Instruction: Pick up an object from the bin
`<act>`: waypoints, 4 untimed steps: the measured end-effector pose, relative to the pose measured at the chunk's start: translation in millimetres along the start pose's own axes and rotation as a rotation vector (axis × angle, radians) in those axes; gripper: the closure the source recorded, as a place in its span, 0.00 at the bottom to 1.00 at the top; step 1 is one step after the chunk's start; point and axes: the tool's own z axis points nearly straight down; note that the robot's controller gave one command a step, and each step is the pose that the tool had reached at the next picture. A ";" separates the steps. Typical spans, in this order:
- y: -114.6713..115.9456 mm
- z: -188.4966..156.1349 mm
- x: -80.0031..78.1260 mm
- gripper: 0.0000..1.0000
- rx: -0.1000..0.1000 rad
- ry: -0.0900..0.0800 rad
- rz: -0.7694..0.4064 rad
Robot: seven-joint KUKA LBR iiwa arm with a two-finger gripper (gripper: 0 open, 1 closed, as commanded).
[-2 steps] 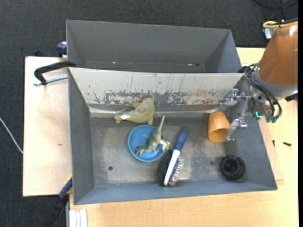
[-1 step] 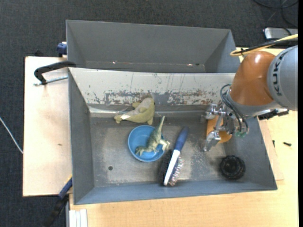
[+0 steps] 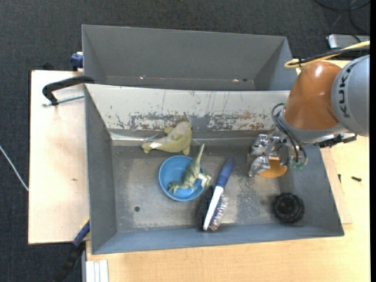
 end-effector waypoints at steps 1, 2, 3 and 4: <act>9.7 -138.7 -10.5 1.00 0.013 -0.008 -0.597; 9.7 -136.2 -9.2 0.00 0.010 -0.003 -0.596; 3.9 -4.4 4.2 0.00 0.009 0.005 -0.745; -16.2 1.4 -22.7 0.00 0.002 0.000 -0.727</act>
Offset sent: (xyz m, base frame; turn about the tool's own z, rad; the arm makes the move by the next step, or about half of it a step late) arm 0.0080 0.0066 0.1348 -0.5975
